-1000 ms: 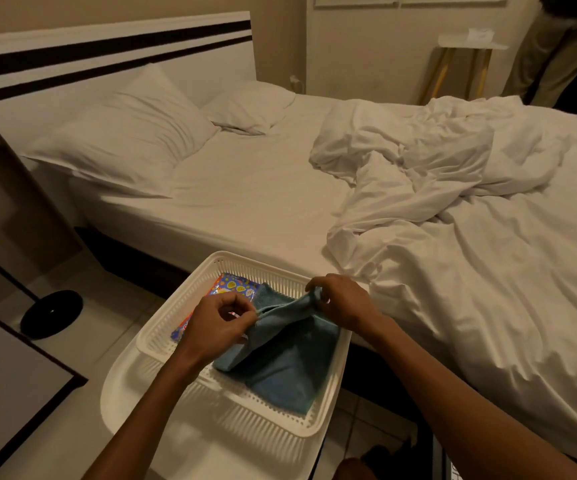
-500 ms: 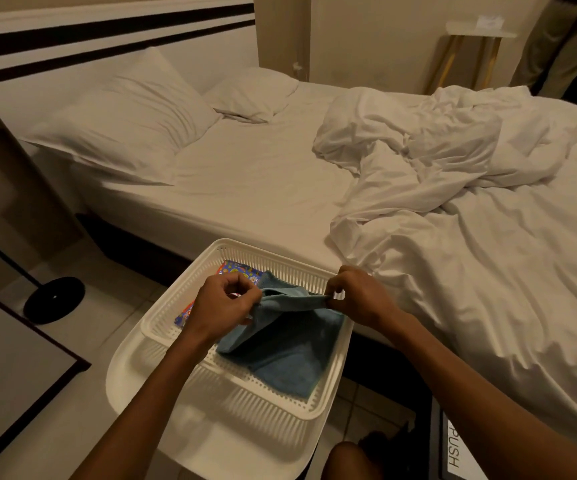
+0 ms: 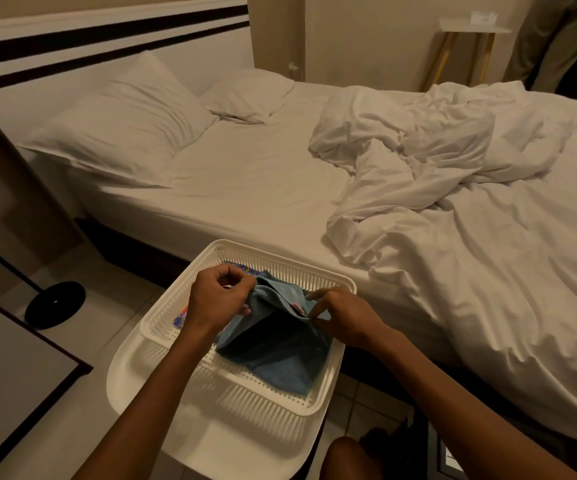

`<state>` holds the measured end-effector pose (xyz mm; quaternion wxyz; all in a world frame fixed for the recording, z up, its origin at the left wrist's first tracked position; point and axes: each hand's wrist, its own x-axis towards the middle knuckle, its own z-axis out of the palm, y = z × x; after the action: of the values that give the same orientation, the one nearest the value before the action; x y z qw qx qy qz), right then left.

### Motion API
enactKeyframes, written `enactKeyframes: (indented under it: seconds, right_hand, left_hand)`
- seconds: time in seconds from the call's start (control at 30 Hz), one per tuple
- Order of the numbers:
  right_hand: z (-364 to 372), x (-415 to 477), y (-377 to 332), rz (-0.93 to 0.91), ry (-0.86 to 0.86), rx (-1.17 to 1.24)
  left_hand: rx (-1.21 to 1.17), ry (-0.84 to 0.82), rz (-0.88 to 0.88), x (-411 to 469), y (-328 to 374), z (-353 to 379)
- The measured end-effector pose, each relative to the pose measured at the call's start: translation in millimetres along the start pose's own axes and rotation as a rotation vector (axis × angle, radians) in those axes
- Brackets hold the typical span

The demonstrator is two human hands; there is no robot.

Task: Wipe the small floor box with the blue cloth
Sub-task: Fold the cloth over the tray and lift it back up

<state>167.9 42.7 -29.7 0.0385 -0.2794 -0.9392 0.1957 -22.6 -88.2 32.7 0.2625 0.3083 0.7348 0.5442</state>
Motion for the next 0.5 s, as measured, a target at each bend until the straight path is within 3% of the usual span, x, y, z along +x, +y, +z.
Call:
enactKeyframes:
  seconds: [0.5]
  right_hand:
    - [43,13,-22,-0.023,0.113,0.082]
  left_hand:
    - [-0.051,0.001,-0.002,4,8,4]
